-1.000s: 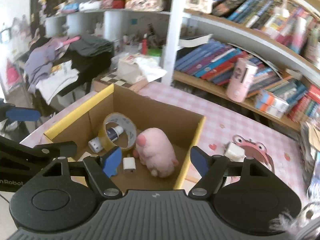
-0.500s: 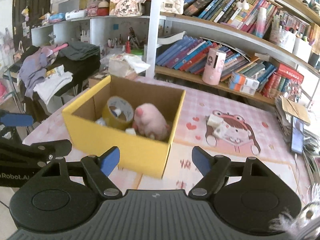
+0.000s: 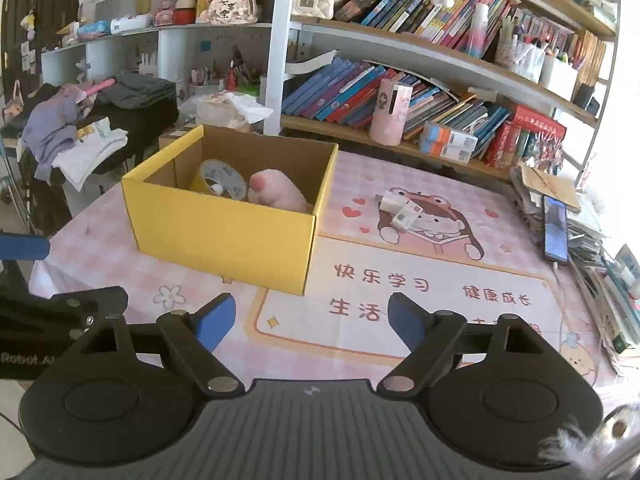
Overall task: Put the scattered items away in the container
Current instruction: 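Withdraw both open tools from the box toward the white items on the mat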
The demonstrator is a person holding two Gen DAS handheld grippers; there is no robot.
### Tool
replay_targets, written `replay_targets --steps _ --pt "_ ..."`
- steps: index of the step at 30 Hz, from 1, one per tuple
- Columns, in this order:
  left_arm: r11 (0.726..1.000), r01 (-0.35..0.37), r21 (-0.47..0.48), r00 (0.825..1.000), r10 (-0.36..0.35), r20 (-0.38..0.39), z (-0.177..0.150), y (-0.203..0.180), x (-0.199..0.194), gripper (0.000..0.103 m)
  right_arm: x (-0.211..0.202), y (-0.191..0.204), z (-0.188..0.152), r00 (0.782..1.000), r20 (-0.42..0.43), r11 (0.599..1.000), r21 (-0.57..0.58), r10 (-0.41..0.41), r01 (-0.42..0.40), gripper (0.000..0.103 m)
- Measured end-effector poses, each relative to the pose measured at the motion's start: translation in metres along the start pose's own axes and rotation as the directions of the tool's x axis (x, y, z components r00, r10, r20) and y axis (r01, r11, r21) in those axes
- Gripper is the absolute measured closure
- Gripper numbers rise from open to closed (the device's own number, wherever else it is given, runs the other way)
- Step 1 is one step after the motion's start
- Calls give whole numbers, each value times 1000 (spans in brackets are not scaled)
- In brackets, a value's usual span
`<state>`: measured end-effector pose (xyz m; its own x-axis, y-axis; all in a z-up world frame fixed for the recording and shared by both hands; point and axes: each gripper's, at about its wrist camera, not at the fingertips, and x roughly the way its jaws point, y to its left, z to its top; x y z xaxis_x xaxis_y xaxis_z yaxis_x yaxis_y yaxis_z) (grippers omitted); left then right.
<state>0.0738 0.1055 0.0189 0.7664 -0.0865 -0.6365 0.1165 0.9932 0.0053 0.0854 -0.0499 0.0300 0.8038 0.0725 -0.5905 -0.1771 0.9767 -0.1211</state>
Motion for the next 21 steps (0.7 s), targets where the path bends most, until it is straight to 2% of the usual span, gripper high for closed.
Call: replay_targets --steps 7,11,14,21 --pt "999 42 12 999 -41 -28 -13 -13 0 11 -5 -7 -18 999 -46 999 37 -28 30 19" --pt "996 87 -27 994 -89 -70 -24 -16 5 11 -5 -10 -27 997 -72 998 54 -39 43 16" --pt "994 94 -49 990 -98 -105 -29 -15 10 11 -3 -13 -35 993 -108 996 77 -43 51 16" --pt "994 104 -25 990 -106 -94 -29 -23 10 11 -4 -17 -39 990 -129 994 86 -57 68 15"
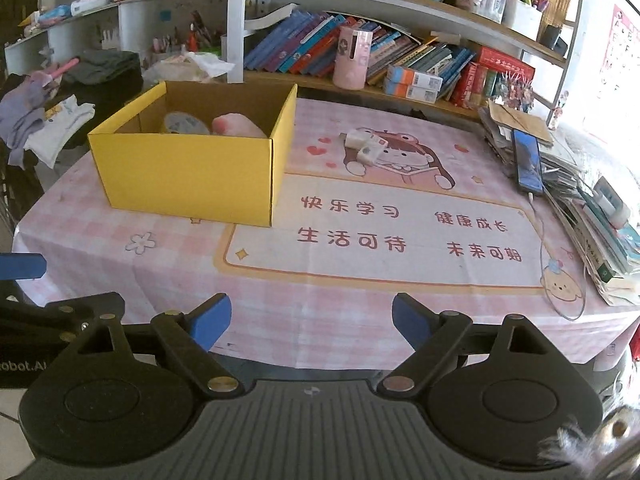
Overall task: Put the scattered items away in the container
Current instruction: 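Withdraw both open tools from the box toward the white items on the mat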
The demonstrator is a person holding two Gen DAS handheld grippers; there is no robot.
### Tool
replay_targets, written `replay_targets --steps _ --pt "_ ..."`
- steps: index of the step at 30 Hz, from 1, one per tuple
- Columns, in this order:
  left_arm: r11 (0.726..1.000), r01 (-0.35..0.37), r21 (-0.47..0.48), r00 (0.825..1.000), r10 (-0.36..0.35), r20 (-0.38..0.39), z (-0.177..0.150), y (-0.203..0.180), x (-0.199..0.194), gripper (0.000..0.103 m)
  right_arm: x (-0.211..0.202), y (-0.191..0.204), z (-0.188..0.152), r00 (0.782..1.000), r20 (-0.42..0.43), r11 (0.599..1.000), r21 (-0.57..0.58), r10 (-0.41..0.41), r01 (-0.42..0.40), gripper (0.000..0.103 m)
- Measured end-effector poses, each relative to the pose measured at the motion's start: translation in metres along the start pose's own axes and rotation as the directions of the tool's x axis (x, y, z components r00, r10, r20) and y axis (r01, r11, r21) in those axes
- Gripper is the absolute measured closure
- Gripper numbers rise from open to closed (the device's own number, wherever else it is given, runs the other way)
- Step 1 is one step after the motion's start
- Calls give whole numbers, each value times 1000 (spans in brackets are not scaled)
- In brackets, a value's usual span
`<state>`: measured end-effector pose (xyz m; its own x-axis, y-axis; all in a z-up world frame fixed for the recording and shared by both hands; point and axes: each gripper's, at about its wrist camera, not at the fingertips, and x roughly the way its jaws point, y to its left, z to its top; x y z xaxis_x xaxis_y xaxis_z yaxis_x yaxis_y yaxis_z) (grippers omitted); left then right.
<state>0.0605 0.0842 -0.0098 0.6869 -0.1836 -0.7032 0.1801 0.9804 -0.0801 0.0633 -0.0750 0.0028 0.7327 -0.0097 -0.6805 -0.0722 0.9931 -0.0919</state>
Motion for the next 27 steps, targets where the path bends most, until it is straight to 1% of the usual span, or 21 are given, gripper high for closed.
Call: replay_targets --steps 6,14,17,27 --pt "1000 14 20 1000 -13 -8 3 -6 5 11 3 -7 0 1000 -10 1000 8 -10 10 14" --pt "998 33 48 998 -31 -49 9 -14 18 11 14 -15 3 999 -40 999 27 -24 25 14" --pt "998 41 54 998 -39 -52 13 -18 24 11 19 -20 6 998 -49 999 34 -27 29 14" --pt "992 100 81 993 -94 -70 34 -42 53 11 36 -51 15 994 -73 994 60 -82 87 14"
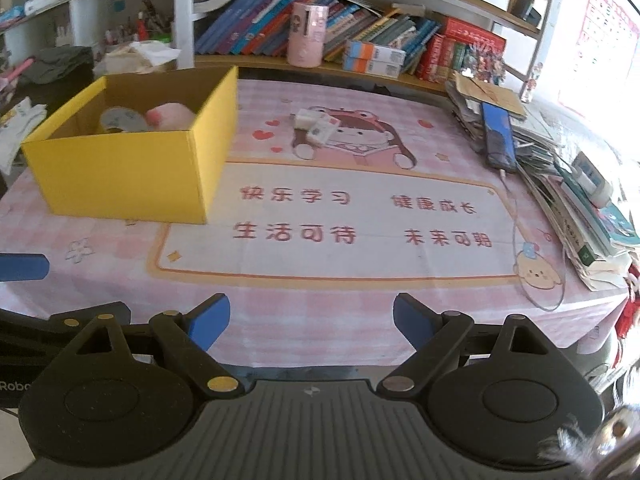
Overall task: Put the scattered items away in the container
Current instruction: 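Withdraw both open tools from the box toward the white items on the mat, then close left tool on the white card package while right tool grasps a white charger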
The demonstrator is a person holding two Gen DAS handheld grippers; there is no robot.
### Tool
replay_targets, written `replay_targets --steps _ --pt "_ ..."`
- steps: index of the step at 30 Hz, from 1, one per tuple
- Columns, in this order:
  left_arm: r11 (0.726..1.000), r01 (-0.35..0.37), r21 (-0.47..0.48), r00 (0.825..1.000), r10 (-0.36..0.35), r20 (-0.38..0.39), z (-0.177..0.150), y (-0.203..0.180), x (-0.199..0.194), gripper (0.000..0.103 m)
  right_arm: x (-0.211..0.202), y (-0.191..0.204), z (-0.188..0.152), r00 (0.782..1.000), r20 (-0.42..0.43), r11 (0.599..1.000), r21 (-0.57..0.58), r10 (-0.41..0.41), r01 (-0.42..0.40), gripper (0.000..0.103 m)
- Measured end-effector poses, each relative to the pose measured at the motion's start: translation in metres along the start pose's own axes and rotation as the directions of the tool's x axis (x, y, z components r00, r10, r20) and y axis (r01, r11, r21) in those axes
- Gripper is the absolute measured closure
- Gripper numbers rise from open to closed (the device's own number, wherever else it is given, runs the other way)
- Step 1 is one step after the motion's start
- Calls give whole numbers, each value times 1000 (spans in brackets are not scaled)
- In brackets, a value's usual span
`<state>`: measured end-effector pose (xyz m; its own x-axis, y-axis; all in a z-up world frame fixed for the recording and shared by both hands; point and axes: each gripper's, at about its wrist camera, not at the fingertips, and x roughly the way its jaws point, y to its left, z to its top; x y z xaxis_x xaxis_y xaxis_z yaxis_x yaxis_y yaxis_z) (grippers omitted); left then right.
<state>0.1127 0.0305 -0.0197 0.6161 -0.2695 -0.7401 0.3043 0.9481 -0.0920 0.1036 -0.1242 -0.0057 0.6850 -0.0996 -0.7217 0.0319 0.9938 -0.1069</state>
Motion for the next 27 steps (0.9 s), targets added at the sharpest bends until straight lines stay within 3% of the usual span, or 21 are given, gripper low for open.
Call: replay_targets --steps 12,21,27 --pt "993 82 86 996 -80 -27 33 -41 49 11 31 -54 17 997 -25 995 65 -80 81 14" --pt "971 127 203 992 -127 -14 59 -82 85 11 74 -85 42 998 -33 997 51 -56 57 14" --pt "982 86 170 996 -85 -12 91 -100 116 11 110 -114 74 999 -42 1000 6 -3 3 14"
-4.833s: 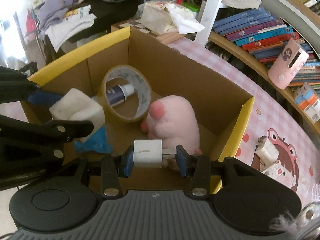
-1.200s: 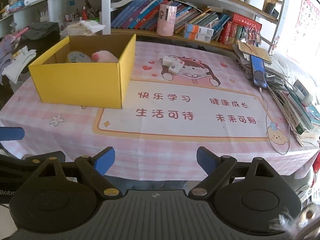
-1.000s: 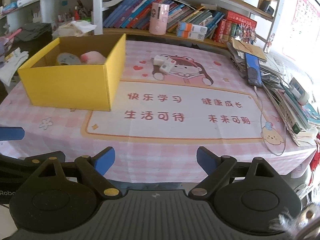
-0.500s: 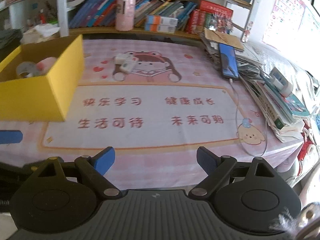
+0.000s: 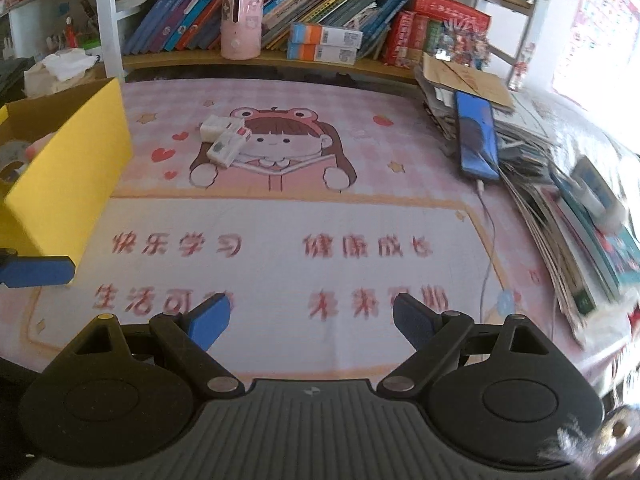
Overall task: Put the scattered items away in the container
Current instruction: 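Close left tool on the white card package while right tool grasps a white charger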
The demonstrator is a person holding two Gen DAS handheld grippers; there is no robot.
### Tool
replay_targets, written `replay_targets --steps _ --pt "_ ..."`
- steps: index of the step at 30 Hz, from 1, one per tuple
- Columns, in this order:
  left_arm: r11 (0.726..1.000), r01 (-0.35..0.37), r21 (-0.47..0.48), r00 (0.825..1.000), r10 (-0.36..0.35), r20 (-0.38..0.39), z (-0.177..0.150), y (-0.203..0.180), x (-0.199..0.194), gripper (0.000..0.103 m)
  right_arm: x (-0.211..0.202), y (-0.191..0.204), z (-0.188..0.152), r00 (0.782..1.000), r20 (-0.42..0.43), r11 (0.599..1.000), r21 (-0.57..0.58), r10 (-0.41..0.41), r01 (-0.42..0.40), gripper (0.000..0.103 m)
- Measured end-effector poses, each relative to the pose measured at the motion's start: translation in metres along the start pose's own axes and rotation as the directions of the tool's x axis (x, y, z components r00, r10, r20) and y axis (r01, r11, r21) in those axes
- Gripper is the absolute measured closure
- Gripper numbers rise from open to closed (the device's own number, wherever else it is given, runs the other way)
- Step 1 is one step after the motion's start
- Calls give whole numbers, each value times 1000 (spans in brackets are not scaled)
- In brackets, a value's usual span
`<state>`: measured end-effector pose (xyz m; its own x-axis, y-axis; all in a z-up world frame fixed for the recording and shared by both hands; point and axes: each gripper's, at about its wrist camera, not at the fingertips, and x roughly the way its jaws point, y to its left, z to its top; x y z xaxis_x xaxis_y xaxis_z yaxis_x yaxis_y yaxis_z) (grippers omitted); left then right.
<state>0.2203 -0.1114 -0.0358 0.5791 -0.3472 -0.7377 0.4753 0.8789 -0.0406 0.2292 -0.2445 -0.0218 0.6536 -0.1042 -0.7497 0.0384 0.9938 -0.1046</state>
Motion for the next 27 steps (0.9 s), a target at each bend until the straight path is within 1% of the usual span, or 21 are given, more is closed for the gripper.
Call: replay_targets --steps 4,9,15,18,20,21,24,27 --pt "996 -67 -54 998 67 -11 23 -1 21 11 22 -16 25 998 9 997 -43 63 -63 14" --pt "980 -166 -106 986 164 -32 49 4 43 11 53 -33 56 988 12 986 -69 156 -155 15" --pt "947 -281 -159 960 280 -28 80 10 72 11 90 -46 95 962 16 959 -85 274 -271 17" --pt "935 -293 -198 956 290 -42 92 17 90 13 109 -47 114 946 14 941 -102 324 -321 18" --pt "928 -303 -219 953 300 -47 100 22 104 18 122 -46 125 935 6 930 -113 354 -351 19" --pt "924 -310 -223 951 307 -46 103 23 111 22 129 -45 131 929 0 923 -115 369 -366 20" --pt "911 -339 -233 940 339 -41 112 29 130 30 146 -42 144 910 -19 902 -127 414 -413 22" --pt "904 -345 -254 937 346 -39 117 37 145 35 163 -35 156 895 -32 883 -150 445 -444 26"
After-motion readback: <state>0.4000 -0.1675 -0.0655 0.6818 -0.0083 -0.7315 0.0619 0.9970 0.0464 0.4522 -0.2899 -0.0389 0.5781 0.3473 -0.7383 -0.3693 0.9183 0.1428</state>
